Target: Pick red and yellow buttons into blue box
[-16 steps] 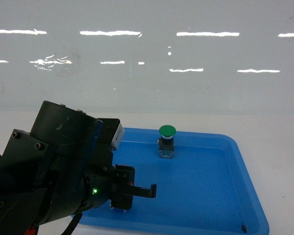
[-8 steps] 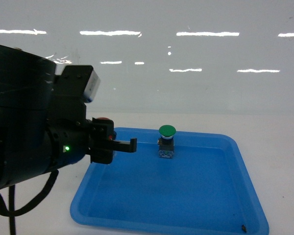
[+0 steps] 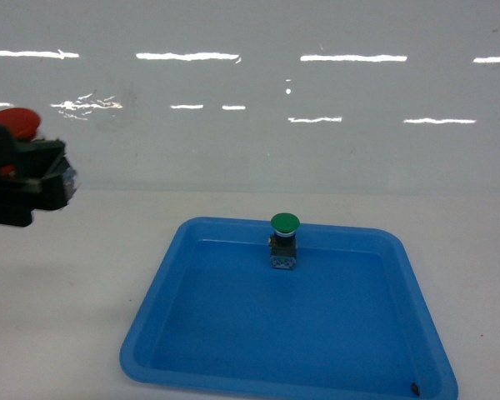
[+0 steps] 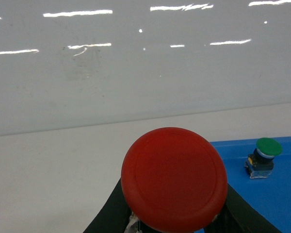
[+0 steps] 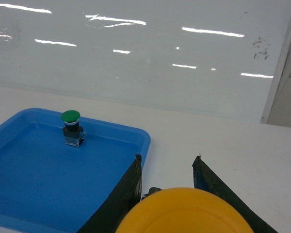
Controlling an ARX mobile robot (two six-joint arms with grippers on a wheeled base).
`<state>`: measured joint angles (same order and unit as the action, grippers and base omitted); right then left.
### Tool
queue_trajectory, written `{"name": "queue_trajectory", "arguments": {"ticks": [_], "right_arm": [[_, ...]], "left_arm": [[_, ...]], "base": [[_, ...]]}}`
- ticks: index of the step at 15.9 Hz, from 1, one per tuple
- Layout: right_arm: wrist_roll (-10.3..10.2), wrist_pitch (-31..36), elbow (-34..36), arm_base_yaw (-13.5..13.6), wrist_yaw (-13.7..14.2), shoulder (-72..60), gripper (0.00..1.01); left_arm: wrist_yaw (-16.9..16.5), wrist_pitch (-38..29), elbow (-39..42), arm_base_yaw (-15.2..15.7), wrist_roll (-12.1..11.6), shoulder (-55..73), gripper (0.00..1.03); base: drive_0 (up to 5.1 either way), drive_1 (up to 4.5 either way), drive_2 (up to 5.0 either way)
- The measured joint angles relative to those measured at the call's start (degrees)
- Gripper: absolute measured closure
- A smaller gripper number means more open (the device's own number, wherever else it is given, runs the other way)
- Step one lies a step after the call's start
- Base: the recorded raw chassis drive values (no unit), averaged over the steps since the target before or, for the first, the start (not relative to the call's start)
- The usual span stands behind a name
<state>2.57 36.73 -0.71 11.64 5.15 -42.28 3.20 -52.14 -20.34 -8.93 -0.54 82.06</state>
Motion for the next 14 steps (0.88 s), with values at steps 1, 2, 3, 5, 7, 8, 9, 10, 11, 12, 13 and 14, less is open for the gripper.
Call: {"name": "queue_trajectory", "arguments": {"ticks": [1, 2, 3, 5, 7, 8, 9, 10, 11, 12, 13, 14], "right_arm": [[0.0, 0.0, 0.0, 0.0, 0.0, 0.0, 0.73], [0.0, 0.0, 0.0, 0.0, 0.0, 0.0, 0.73], [0.0, 0.0, 0.0, 0.0, 0.0, 0.0, 0.73], [0.0, 0.0, 0.0, 0.0, 0.0, 0.0, 0.73], [0.0, 0.0, 0.0, 0.0, 0.0, 0.0, 0.73], [0.0, 0.0, 0.0, 0.0, 0.0, 0.0, 0.73], [0.0, 0.0, 0.0, 0.0, 0.0, 0.0, 0.73], [0.0, 0.0, 0.0, 0.0, 0.0, 0.0, 0.73], [0.0, -0.1, 0.0, 0.0, 0.0, 0.0, 0.73], [0.0, -0.1, 0.0, 0.0, 0.0, 0.0, 0.73], [0.0, 0.0, 0.0, 0.0, 0.0, 0.0, 0.73], [0.0, -0.1, 0.0, 0.0, 0.0, 0.0, 0.73]], "left_arm": [[-0.9, 0.7, 3.7, 2.1, -0.8, -3.6, 0.78], [-0.4, 0.8, 7.1, 3.6, -1.4, -7.1, 0.78], [0.1, 0.9, 8.6, 4.0, -1.8, -11.3, 0.78], [1.3, -1.0, 8.7, 3.4, -4.2, -14.3, 0.78], [1.4, -0.6, 8.8, 3.4, -4.5, -14.0, 0.78], [1.5, -0.6, 8.8, 3.4, -4.5, -14.0, 0.78], [1.9, -0.4, 8.8, 3.6, -4.5, -14.0, 0.78], [2.0, -0.6, 8.8, 3.6, -4.5, -14.0, 0.78], [1.7, -0.6, 8.8, 3.6, -4.5, -14.0, 0.78], [1.7, -0.5, 8.8, 3.5, -4.5, -14.0, 0.78], [1.7, -0.6, 8.8, 3.4, -4.5, -14.0, 0.78], [1.9, -0.5, 8.8, 3.5, -4.5, -13.9, 0.78]], "base": [[0.0, 0.00, 0.0], [0.0, 0.00, 0.0], [0.0, 0.00, 0.0], [0.0, 0.00, 0.0], [0.0, 0.00, 0.0], [0.0, 0.00, 0.0], [0.0, 0.00, 0.0], [0.0, 0.00, 0.0], [0.0, 0.00, 0.0], [0.0, 0.00, 0.0], [0.0, 0.00, 0.0], [0.0, 0.00, 0.0]]}}
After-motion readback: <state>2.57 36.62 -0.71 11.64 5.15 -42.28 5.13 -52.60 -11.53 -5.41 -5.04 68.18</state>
